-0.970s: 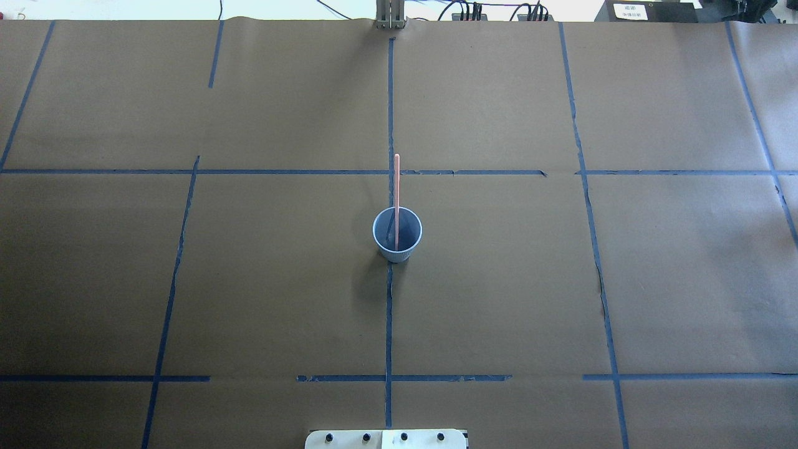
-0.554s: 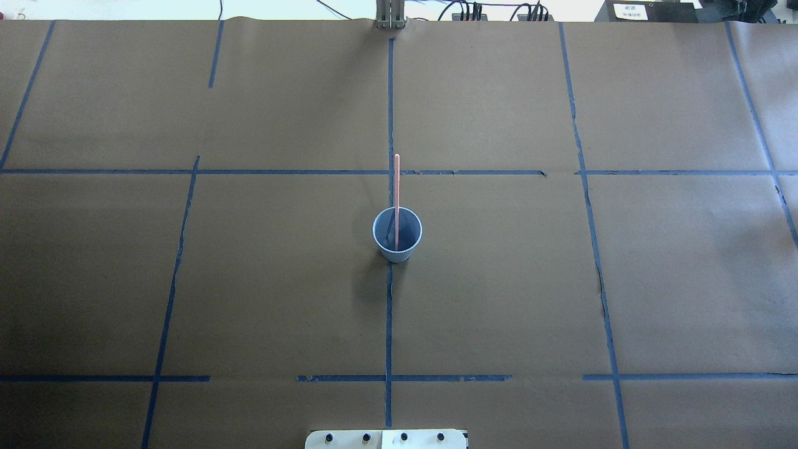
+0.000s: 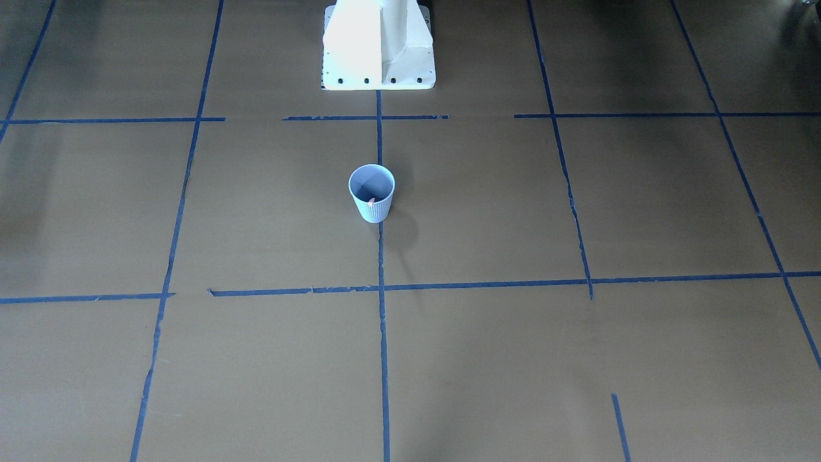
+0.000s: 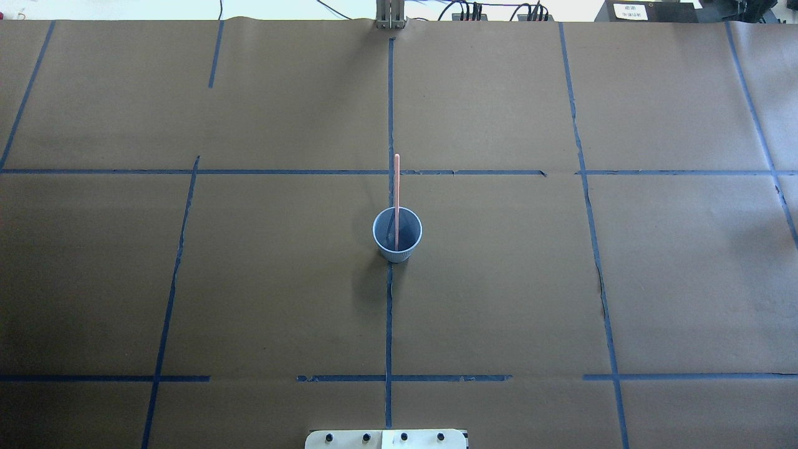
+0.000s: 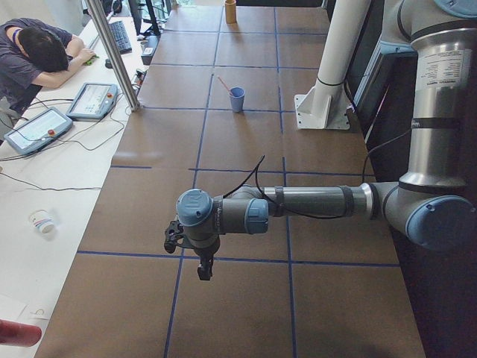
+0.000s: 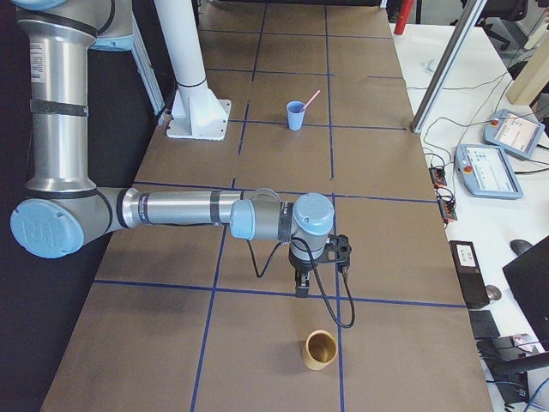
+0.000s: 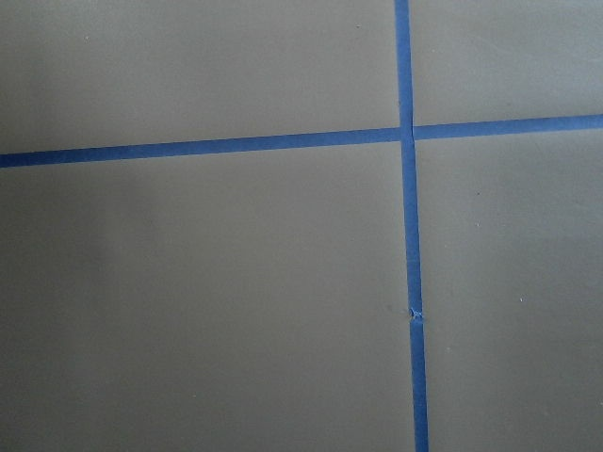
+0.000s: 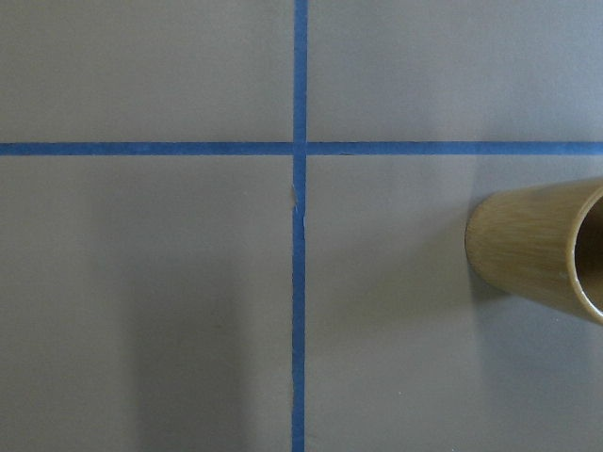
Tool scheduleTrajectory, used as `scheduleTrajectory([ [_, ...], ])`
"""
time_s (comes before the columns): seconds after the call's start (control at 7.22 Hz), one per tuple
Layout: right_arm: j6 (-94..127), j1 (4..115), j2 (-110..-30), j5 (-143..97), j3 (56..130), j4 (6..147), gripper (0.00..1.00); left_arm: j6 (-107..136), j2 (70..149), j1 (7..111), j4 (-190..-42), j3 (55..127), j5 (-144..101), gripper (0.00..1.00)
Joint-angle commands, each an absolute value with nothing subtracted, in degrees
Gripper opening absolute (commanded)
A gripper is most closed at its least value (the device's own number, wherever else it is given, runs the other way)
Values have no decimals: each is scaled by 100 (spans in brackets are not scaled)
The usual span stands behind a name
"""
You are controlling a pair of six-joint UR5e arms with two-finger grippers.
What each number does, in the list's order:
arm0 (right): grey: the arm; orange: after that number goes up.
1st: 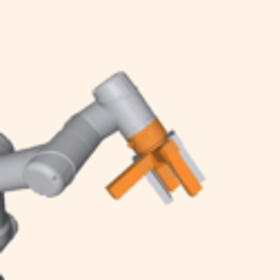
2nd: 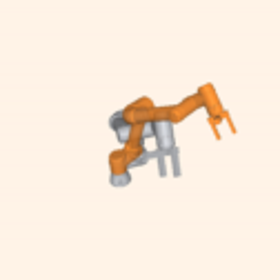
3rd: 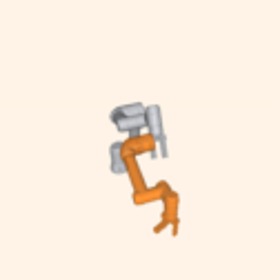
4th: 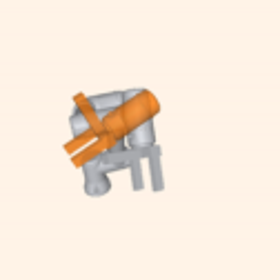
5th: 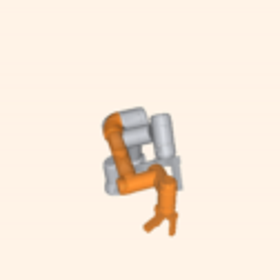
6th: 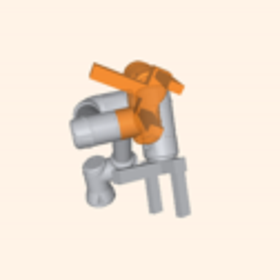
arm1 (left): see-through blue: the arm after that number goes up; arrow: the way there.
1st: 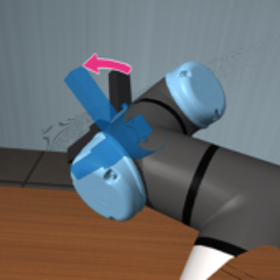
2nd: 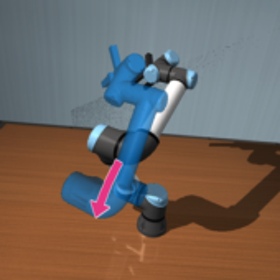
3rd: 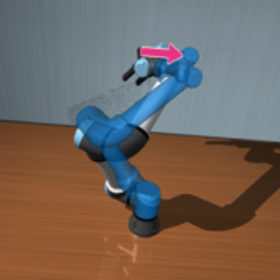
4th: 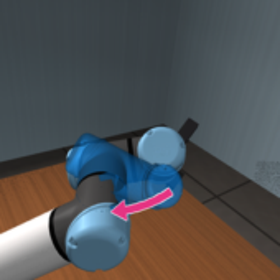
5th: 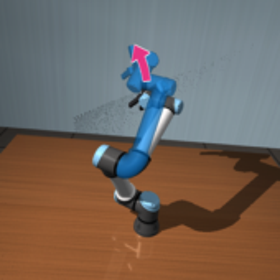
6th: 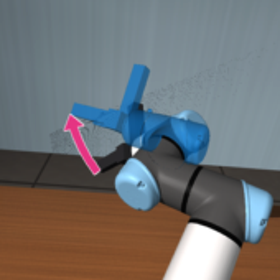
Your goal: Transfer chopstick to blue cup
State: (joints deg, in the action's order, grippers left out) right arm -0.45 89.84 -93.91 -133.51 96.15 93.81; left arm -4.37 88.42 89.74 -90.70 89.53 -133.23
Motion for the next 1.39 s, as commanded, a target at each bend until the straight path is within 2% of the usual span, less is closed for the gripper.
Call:
scheduleTrajectory([
  [0.0,-246,9087,-9509,-13351,9431,9369,100,-431,8842,8974,-9070,8991,-13324,100],
  [0.83,42,9422,-9519,-13650,9475,9360,100,-431,8842,8974,-9070,8974,-13324,100],
  [1.25,684,9431,-9589,-13290,9387,8536,100,-422,8851,8965,-9070,8974,-13324,100],
])
